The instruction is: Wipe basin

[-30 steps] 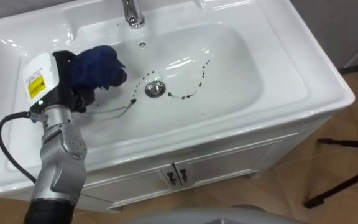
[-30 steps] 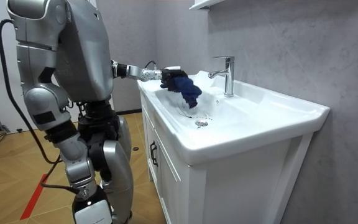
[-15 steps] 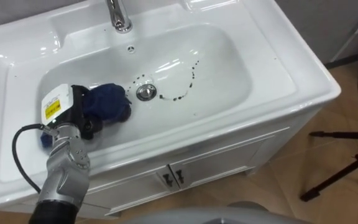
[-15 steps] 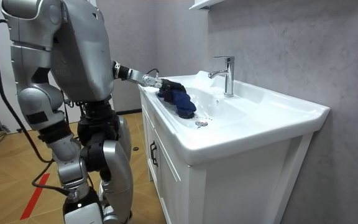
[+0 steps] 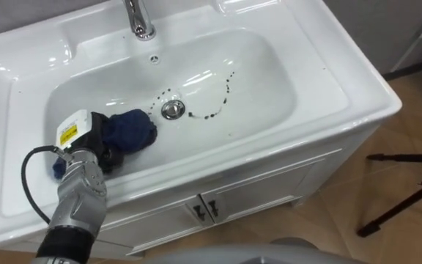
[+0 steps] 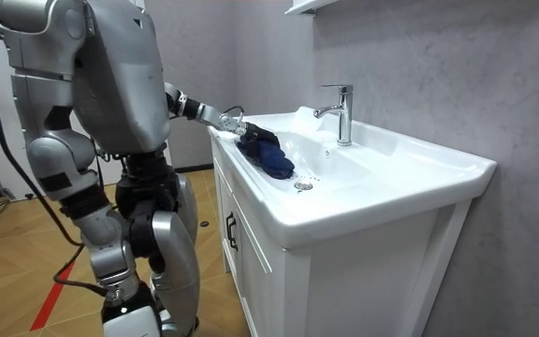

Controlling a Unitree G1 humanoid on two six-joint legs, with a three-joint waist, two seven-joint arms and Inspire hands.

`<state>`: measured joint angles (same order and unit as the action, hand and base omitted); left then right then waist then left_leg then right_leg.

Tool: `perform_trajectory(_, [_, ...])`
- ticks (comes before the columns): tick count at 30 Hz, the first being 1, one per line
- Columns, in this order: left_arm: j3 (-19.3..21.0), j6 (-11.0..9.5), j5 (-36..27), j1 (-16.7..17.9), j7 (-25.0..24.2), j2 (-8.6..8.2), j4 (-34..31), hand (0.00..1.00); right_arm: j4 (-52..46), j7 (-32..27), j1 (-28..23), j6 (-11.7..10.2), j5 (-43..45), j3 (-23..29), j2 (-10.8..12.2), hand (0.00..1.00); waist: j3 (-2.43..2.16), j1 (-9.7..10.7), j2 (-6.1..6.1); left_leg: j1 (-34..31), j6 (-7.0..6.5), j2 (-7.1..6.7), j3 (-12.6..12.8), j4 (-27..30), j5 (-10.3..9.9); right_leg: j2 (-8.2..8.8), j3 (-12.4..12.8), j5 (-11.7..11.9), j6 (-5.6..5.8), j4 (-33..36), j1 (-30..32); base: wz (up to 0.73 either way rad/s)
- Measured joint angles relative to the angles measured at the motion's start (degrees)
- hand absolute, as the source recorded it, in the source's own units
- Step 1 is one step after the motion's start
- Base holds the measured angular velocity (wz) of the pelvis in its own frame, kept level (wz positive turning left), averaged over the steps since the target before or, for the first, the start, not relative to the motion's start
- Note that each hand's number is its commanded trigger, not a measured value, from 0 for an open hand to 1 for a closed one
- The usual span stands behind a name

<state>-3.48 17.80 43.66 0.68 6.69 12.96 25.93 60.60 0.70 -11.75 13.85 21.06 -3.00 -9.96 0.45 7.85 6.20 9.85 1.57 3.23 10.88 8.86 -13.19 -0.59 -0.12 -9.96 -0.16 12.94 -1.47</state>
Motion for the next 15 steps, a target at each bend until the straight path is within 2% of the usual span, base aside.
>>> perform_trajectory(3, [0.0, 0.6, 2.7, -1.0, -0.4, 0.26, 1.1, 1.0, 0.0, -0.7, -0.5, 0.0, 0.0, 1.0, 0.1, 0.0, 0.05, 0.1, 0.45, -0.1, 0.0, 0.04, 0.2, 0.1, 0.0, -0.18, 0.5, -0.1, -0.04, 0.7, 0.5, -0.08])
perform_trajectory(7, [0.1, 1.1, 6.8, -1.0, -0.9, 1.15, 1.1, 1.0, 0.0, -2.5, -0.9, 0.2, -0.5, 2.1, -0.1, 0.0, 0.07, -0.2, 0.36, 0.1, 0.0, 0.17, 0.8, 0.6, 0.0, -0.51, 1.6, -0.1, -0.15, 0.9, 0.6, -0.1])
perform_trajectory(15, [0.1, 1.7, 12.6, -1.0, -0.9, 2.7, 2.4, 1.0, 1.9, -4.8, 0.3, 0.5, -0.3, 2.6, -0.9, 0.0, 0.03, -0.1, 0.24, -0.2, 0.0, 0.16, 1.5, 0.6, 0.0, -0.54, 2.1, 0.3, -0.04, 1.1, 1.3, -0.03])
